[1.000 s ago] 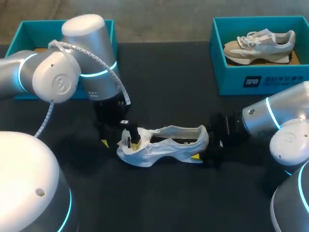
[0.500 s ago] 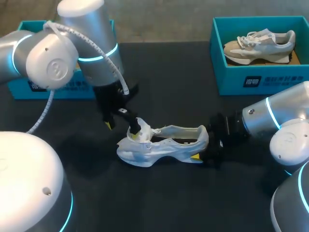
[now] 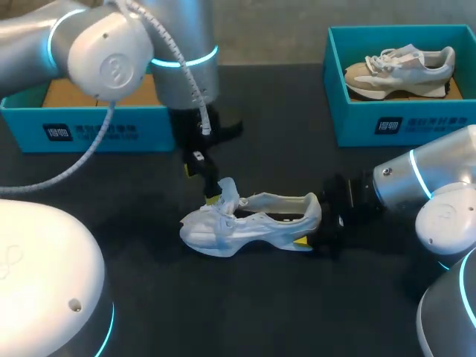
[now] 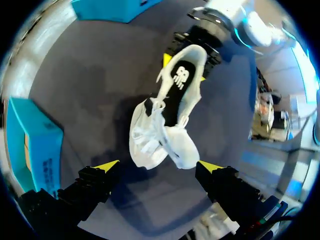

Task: Take the shoe out of the shoebox, open the shoe tongue, remove and reinsert the insole, then place the shoe into the shoebox

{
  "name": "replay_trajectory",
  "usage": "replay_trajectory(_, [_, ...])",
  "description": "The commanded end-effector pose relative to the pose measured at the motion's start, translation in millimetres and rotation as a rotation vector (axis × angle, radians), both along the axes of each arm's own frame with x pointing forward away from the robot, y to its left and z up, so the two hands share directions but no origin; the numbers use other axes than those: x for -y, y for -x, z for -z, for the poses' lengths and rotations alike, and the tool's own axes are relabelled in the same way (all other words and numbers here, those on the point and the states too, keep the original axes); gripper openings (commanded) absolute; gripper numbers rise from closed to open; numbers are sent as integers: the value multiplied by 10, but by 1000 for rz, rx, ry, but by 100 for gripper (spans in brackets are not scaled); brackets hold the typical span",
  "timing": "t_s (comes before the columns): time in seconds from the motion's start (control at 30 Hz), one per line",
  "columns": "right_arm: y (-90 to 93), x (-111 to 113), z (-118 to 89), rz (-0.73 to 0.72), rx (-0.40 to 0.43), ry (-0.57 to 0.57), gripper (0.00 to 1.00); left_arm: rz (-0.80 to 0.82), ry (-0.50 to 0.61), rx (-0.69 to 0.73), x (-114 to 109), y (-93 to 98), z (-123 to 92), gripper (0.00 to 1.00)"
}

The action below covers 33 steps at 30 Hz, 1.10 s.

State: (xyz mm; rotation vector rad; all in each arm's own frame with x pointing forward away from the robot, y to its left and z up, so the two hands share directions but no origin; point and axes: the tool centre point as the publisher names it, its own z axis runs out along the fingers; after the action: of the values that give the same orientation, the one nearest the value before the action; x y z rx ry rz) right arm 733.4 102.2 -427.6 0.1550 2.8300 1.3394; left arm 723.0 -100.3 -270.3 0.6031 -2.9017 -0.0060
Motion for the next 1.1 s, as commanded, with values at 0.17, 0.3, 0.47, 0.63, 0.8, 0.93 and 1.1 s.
replay_trajectory(0.17, [6, -29, 34, 1, -1, 5, 0, 605, -10, -25, 237, -105, -263, 100])
replay_trajectory(0.3, [6, -29, 34, 1, -1, 5, 0, 665, -8, -17, 369, -103, -305, 100])
replay_trajectory(0.47, [6, -29, 34, 1, -1, 5, 0, 700, 42, -31, 499, -120, -334, 24])
replay_trajectory(0.63, [6, -29, 34, 1, -1, 5, 0, 704, 71, -14, 597, -106, -339, 0])
replay_trajectory(0.8, [6, -29, 34, 1, -1, 5, 0, 682, 79, -23, 624, -107, -339, 0])
replay_trajectory(0.93, [6, -29, 34, 1, -1, 5, 0, 682, 79, -23, 624, -107, -339, 0])
replay_trajectory(1.1, [6, -29, 34, 1, -1, 5, 0, 682, 79, -23, 624, -107, -339, 0])
